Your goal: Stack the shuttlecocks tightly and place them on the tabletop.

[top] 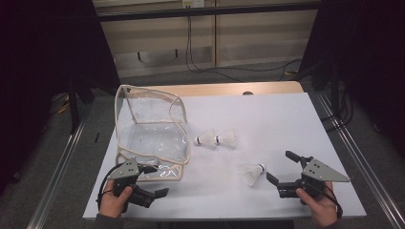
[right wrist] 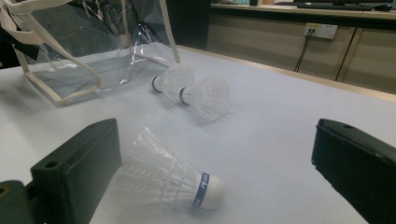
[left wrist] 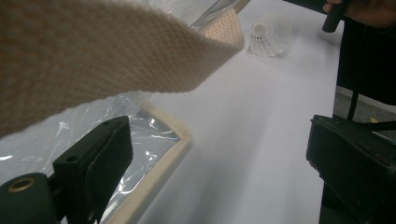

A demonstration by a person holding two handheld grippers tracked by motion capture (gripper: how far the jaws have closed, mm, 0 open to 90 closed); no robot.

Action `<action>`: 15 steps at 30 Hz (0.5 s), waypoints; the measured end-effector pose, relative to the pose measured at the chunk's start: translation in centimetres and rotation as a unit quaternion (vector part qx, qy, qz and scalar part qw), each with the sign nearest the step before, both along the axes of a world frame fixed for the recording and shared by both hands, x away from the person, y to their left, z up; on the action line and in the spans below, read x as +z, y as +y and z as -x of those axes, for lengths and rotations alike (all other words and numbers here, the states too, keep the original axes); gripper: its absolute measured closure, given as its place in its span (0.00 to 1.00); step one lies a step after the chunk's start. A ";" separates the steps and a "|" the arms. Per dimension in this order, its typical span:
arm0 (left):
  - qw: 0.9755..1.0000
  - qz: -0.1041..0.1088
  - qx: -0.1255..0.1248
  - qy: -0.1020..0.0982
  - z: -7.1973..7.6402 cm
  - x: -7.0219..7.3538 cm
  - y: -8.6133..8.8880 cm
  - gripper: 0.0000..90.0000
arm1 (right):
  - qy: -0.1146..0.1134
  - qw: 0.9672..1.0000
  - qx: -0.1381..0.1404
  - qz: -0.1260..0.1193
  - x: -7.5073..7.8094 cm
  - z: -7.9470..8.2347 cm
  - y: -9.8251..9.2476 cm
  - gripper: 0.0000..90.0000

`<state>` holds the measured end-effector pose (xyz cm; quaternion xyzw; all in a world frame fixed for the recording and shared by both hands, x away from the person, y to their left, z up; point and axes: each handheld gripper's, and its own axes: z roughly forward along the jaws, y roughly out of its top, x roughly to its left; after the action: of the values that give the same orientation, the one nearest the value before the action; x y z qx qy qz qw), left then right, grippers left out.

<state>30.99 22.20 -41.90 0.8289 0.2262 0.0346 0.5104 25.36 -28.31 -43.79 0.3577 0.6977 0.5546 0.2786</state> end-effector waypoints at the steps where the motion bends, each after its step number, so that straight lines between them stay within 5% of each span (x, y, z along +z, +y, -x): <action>1: 1.000 0.001 0.002 0.000 0.0 0.0 0.0 0.08 | 0.003 1.000 0.000 -0.001 0.0 -0.1 0.0 0.01; 15: 1.000 -0.001 0.002 -0.001 -0.1 0.0 0.0 0.07 | 0.018 0.999 -0.026 0.021 0.2 -1.7 -0.4 0.01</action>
<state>31.09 22.19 -41.93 0.8290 0.2273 0.0362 0.5097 27.04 -28.67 -43.55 0.3798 0.7049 0.5257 0.2874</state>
